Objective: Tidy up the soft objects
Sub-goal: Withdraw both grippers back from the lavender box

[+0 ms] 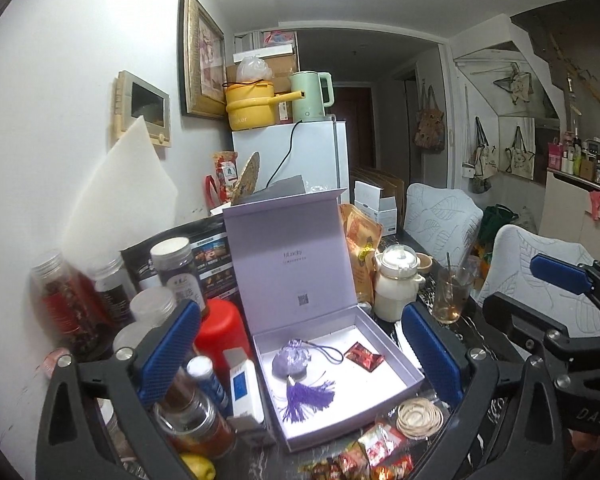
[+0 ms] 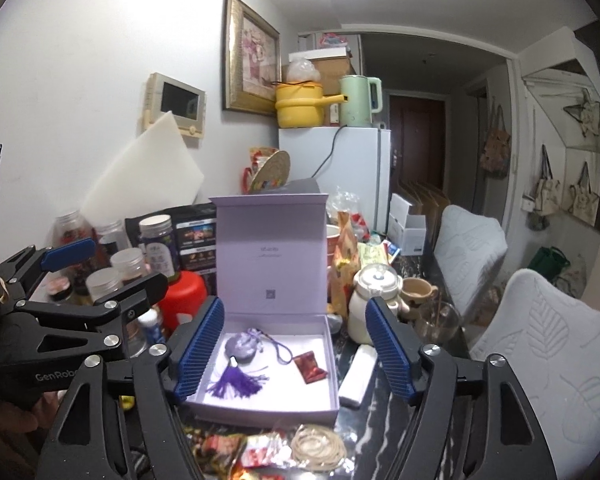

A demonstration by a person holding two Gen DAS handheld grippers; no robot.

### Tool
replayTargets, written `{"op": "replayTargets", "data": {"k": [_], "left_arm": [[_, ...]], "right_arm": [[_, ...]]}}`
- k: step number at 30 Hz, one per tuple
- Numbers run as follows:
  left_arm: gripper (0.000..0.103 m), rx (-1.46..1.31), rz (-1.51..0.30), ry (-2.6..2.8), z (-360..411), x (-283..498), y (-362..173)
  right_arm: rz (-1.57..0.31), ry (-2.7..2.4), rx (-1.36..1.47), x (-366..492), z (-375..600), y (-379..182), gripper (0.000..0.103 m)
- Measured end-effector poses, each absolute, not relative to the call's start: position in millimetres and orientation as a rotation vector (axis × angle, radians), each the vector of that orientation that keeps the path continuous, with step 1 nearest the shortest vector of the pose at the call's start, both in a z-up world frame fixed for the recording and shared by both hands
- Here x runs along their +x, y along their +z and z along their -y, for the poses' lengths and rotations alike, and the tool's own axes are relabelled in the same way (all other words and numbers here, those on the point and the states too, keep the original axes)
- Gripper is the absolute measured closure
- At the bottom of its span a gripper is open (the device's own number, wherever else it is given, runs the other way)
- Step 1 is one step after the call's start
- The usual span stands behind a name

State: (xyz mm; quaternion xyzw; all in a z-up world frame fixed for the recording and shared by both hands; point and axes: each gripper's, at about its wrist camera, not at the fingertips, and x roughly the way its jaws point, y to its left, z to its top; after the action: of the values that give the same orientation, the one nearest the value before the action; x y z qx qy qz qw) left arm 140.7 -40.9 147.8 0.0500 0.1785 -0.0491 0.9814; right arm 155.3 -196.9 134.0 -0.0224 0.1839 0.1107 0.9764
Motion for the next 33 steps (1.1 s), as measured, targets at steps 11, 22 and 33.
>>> {"op": "replayTargets", "data": {"k": [11,22,33], "left_arm": [[0.001,0.064,-0.388,-0.154,28,96,131],[0.001,0.037,-0.439,-0.202,18,62,101],[0.001,0.022,-0.53,-0.236,8,47,59]], "right_arm": [[-0.372,0.228,-0.043,100,189,122,0.022],[-0.411,0.233,-0.01,59,192,91,0.022],[-0.479,0.239,0.016,38,189,49,0.022]]}}
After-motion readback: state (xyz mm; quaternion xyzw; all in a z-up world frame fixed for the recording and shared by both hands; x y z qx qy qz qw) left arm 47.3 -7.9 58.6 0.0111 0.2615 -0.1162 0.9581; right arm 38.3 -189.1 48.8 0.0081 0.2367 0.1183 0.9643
